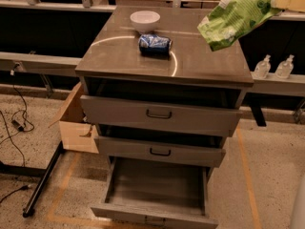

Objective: Place green rice chip bag into bottom drawer

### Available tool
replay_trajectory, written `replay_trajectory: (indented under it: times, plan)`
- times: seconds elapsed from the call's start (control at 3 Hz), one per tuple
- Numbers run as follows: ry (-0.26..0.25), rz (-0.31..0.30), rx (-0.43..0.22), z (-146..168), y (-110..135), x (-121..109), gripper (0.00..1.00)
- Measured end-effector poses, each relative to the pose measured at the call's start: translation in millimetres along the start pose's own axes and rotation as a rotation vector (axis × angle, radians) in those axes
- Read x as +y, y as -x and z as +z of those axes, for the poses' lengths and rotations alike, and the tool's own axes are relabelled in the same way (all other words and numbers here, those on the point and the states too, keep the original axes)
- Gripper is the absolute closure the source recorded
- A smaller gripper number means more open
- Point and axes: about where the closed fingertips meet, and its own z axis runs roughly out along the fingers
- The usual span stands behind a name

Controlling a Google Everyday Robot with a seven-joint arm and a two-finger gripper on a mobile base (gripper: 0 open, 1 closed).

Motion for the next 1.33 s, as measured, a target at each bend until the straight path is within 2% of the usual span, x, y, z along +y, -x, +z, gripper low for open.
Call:
replay_trajectory:
  times: [0.33,0.67,1.0,1.33]
  plan:
    - [0.041,0.002,0.023,1,-6,10,1.00]
    - [0.039,0.004,0.020,2,-6,9,1.00]
    - [0.088,0.048,0.053,-6,-13,27,1.00]
    - [0.118,0.082,0.060,-28,-6,60,1.00]
